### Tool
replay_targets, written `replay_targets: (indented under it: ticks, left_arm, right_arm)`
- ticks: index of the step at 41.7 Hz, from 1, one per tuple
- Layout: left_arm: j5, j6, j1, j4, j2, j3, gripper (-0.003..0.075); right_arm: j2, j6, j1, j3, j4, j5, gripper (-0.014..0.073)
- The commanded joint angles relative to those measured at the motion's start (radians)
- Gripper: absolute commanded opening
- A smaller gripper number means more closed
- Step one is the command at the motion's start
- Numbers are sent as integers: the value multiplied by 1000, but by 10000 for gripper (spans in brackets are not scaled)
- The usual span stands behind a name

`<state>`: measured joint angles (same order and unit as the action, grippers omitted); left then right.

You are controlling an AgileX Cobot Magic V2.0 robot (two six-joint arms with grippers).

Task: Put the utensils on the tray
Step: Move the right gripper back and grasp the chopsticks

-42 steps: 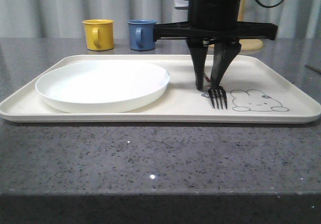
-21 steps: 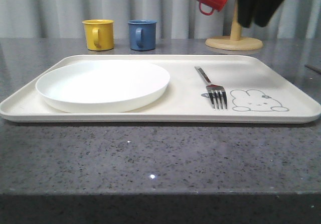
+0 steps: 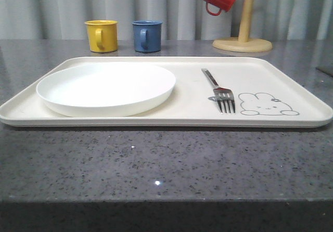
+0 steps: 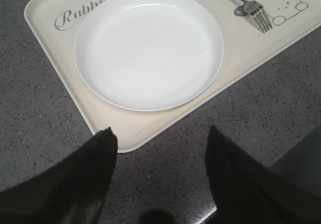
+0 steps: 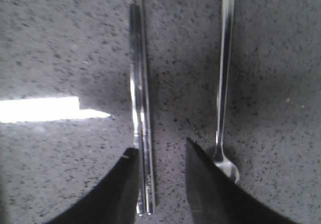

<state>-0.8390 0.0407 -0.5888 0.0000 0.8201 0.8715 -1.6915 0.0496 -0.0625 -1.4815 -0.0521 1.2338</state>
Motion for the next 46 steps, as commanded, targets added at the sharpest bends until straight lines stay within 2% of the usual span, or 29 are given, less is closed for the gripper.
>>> replay_targets:
  ticks: [1,30,32,40,46]
  left_arm:
    - [67,-9,-6,0,-7,25,401]
    - [74,-9,-6,0,-7,25,401]
    - [74,-9,-6,0,-7,25,401]
    - [74,-9,-6,0,-7,25,401]
    - [74,-9,-6,0,-7,25,401]
  right_arm:
    - [23,-22,-8,-10,9,93,265]
    - [-71,-42,-8,2,52,101,261]
    - [-71,-50,-8,2,52,101,230]
    - [-71,-50,-8,2,52,101,17]
    - [-70,-50,-8,0,52,101,16]
